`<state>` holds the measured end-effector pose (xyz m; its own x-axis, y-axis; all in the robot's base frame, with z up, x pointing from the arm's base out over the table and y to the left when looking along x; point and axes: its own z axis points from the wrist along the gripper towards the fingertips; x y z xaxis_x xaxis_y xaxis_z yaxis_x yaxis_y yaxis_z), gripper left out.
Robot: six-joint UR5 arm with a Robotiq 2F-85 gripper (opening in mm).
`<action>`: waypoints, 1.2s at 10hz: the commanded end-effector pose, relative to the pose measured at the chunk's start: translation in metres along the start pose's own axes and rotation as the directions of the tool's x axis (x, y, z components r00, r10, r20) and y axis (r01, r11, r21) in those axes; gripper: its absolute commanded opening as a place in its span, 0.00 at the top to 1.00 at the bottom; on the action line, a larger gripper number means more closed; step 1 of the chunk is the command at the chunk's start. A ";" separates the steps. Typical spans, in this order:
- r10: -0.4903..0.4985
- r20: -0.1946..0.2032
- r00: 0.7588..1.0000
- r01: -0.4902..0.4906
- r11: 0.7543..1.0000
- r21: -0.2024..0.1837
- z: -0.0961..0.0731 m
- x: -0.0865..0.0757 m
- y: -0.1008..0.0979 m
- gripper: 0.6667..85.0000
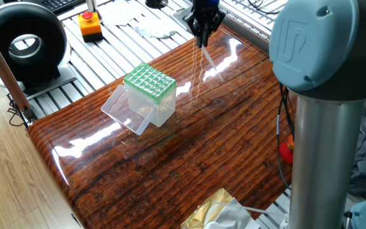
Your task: Insert a large pipette tip into the holder for large pipette tips
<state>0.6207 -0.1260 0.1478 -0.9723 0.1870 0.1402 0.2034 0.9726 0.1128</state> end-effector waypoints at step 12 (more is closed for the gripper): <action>-0.047 0.400 0.915 0.019 0.997 0.076 -0.064 -0.046 -0.027 1.00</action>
<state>0.6421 -0.1657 0.1845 -0.9745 0.1855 -0.1264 0.1848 0.9826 0.0179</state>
